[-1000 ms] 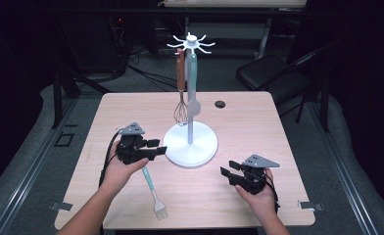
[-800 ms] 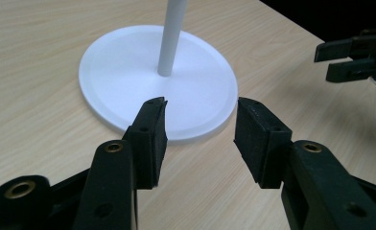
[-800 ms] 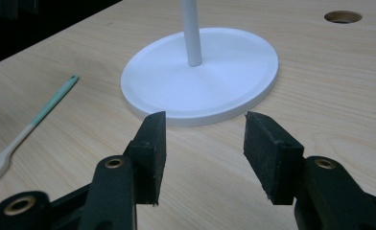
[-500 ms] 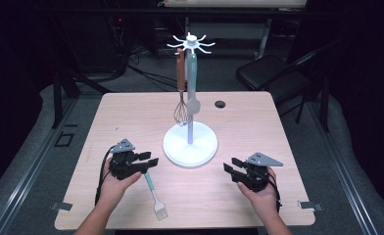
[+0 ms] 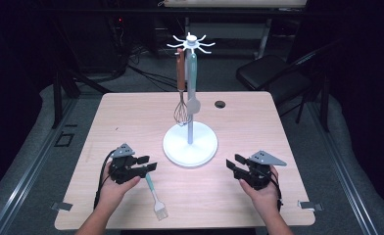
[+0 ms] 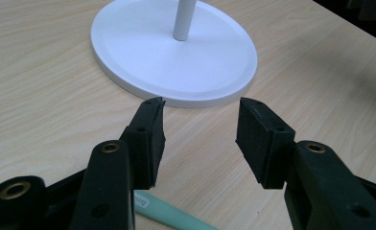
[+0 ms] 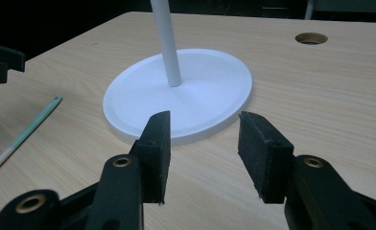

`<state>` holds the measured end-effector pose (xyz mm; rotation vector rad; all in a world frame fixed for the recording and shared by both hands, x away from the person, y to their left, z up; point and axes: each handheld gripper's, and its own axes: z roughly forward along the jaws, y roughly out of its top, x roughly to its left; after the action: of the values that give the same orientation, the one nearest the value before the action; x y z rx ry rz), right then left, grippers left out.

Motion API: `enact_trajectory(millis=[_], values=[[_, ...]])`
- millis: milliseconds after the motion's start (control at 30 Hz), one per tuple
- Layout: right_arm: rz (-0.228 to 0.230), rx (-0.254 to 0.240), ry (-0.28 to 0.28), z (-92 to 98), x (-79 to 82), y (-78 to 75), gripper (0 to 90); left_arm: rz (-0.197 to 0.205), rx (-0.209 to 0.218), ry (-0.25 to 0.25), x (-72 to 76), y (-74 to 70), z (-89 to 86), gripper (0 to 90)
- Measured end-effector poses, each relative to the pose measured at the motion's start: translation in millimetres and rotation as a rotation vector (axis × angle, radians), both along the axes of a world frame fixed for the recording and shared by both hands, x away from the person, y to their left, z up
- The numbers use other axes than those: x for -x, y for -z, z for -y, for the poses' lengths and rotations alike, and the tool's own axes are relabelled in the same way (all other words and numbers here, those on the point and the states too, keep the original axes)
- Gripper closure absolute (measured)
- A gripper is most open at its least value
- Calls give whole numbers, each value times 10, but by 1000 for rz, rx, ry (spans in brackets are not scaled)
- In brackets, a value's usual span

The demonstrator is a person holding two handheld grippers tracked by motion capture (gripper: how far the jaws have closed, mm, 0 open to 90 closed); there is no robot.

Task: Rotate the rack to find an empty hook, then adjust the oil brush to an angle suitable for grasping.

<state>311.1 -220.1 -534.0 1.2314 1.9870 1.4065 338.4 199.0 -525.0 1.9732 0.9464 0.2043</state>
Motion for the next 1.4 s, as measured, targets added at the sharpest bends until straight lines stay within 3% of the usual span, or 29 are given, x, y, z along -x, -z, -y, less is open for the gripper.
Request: enact_trajectory(millis=[433,633,800,1000,1400], values=[[9,-11,15,77,34,-49,549,10,-7,11,0,6,11,519],[7,-26,15,104,-14,-139,597,10,-5,14,29,13,11,517],[35,-19,-3,100,-126,-321,696,6,-7,4,20,23,2,515],[65,-58,-26,152,-292,-635,809,8,-9,0,22,20,-3,513],[191,-75,-64,149,-494,-1255,877,14,4,-5,37,1,-17,512]])
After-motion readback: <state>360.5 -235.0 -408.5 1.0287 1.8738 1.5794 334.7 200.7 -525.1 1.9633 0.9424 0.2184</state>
